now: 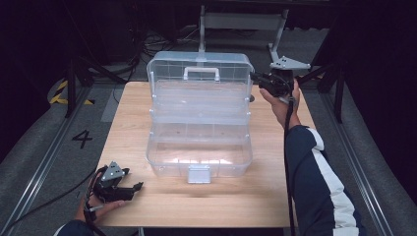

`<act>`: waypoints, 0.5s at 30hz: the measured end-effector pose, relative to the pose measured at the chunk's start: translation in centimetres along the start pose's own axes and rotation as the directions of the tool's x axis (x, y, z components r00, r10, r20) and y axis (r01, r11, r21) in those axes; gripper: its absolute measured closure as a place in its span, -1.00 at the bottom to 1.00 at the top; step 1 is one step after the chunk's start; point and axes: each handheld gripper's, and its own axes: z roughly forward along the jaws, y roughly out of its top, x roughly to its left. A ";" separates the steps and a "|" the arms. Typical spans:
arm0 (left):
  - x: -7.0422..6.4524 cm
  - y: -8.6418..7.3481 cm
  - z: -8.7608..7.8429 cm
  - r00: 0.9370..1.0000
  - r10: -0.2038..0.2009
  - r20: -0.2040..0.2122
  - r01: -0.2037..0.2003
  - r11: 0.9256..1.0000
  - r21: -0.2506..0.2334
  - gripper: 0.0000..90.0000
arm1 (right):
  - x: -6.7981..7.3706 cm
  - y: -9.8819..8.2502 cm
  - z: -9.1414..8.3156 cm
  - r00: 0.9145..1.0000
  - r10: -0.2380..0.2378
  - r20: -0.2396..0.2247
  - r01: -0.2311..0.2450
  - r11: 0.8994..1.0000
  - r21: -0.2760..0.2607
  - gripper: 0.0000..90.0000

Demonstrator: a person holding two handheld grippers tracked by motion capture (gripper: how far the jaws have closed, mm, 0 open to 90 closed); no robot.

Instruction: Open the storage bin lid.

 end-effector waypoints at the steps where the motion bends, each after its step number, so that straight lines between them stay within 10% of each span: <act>1: 0.0 0.0 0.0 1.000 -0.005 0.000 0.005 1.000 0.002 -0.45 | -0.1 0.0 0.1 1.000 0.006 -0.002 -0.006 1.000 0.003 0.83; 15: -0.2 -0.1 0.0 1.000 -0.013 -0.009 0.013 1.000 -0.001 -0.46 | -0.9 0.2 1.0 1.000 0.020 -0.021 -0.020 1.000 0.019 0.82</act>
